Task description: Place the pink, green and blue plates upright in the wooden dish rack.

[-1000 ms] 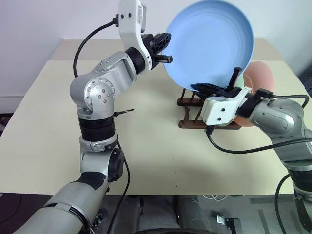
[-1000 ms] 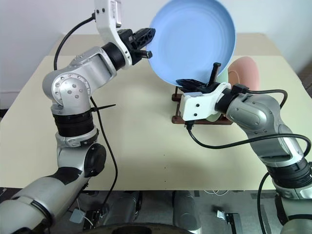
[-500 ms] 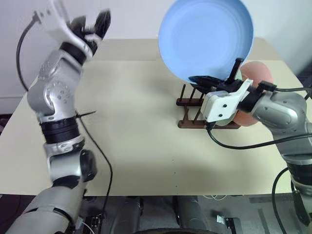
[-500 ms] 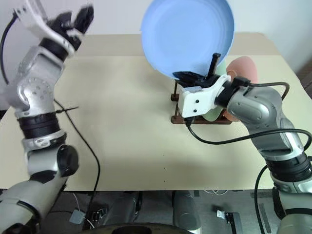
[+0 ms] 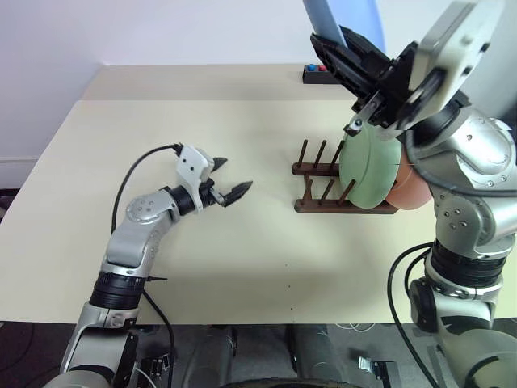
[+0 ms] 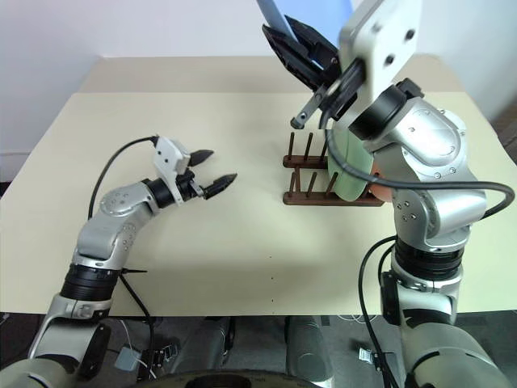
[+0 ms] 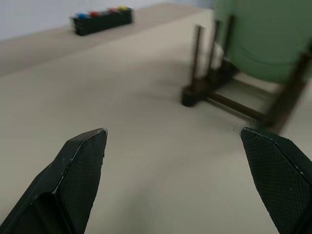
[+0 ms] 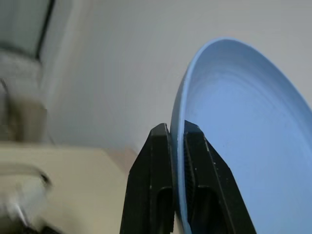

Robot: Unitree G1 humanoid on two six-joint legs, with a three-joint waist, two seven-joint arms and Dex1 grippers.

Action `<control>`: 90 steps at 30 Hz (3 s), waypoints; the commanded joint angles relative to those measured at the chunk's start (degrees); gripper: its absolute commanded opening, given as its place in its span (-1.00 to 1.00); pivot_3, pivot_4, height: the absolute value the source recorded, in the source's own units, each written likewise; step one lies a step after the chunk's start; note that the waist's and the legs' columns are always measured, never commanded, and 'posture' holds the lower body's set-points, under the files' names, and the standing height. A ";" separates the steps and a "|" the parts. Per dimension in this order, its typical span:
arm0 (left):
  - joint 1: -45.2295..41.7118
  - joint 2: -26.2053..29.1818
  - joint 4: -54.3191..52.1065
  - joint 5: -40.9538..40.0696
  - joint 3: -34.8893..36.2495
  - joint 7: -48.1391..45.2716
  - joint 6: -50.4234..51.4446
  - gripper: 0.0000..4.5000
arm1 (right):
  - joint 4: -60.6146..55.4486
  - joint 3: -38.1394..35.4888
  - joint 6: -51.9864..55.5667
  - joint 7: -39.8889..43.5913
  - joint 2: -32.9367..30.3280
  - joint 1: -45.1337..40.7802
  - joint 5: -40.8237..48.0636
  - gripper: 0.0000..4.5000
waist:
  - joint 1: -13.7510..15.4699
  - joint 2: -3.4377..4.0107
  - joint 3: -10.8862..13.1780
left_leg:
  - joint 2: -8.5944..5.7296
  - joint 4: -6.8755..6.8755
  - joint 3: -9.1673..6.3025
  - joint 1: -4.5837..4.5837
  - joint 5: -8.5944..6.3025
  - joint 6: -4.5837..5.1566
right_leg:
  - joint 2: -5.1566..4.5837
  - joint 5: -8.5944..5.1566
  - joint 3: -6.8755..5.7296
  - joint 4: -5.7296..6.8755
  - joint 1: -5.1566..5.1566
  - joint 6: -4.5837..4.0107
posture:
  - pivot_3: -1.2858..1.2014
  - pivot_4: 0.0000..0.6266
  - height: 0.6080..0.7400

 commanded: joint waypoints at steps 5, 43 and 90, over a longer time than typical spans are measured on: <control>0.52 -0.46 -1.99 1.90 -2.09 -1.85 -2.24 0.98 | -2.65 -7.50 8.17 -13.41 4.87 -0.43 21.60 -1.00 | 0.03 0.01 0.00 | -0.01 0.00 0.01 0.00 0.00 0.01 | 0.00 0.00 0.00 0.00 0.00 0.00 | 0.03 -0.52 1.00; 0.66 -0.82 -3.44 2.53 -2.25 -2.91 -2.10 0.98 | -1.76 -3.82 1.64 -44.69 7.44 13.90 45.62 -1.00 | -0.16 0.14 0.00 | 0.01 -0.11 0.03 0.01 0.00 0.02 | 0.03 -0.01 0.02 -0.03 -0.04 0.00 | 0.03 -0.52 1.00; 1.50 -1.33 -4.60 1.92 -2.78 -5.71 -2.12 1.00 | -7.35 -1.99 4.91 -40.36 -8.70 22.74 45.11 0.97 | -0.08 0.15 0.01 | 0.04 -0.59 0.04 0.07 0.06 0.03 | 0.03 -0.05 0.05 -0.14 -0.16 -0.07 | 0.03 -0.52 1.00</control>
